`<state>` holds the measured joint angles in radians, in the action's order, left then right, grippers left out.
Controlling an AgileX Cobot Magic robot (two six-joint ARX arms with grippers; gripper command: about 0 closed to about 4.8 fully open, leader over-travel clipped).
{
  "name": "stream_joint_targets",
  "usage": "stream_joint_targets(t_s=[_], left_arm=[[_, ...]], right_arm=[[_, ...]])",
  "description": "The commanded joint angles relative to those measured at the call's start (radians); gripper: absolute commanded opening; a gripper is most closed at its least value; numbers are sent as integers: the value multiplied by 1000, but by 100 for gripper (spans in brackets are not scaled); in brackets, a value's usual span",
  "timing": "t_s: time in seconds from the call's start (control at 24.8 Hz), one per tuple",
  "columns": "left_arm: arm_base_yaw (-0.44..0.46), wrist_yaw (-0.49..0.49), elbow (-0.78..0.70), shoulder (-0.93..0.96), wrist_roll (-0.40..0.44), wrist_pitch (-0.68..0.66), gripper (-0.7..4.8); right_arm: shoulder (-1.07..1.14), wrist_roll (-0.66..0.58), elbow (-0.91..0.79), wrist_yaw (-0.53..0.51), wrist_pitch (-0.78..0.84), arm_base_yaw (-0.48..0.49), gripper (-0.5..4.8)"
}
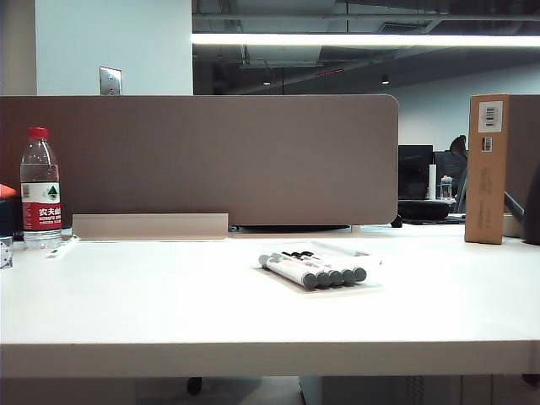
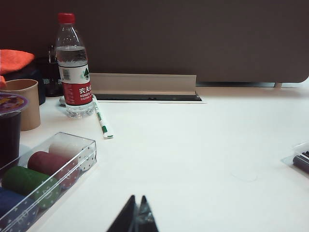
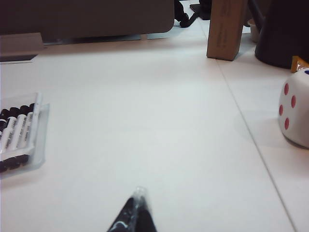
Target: Pick up the markers scattered on the table and put them into the packaging box, making sure the markers fit the shape of the box's grooves.
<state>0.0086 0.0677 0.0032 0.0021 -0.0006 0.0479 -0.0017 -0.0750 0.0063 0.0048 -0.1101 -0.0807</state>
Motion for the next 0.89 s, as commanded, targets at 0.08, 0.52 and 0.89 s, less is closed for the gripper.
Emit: stream_joint_targets(t_s=[0.08, 0.52, 0.89], left_arm=[[-1, 0, 5, 0, 0, 10, -5], [-1, 0, 5, 0, 0, 10, -5], [-1, 0, 5, 0, 0, 10, -5]], right_arm=[[0, 51, -5, 53, 87, 6, -1], [0, 131, -5, 53, 132, 27, -1], [0, 128, -5, 91, 130, 27, -1]])
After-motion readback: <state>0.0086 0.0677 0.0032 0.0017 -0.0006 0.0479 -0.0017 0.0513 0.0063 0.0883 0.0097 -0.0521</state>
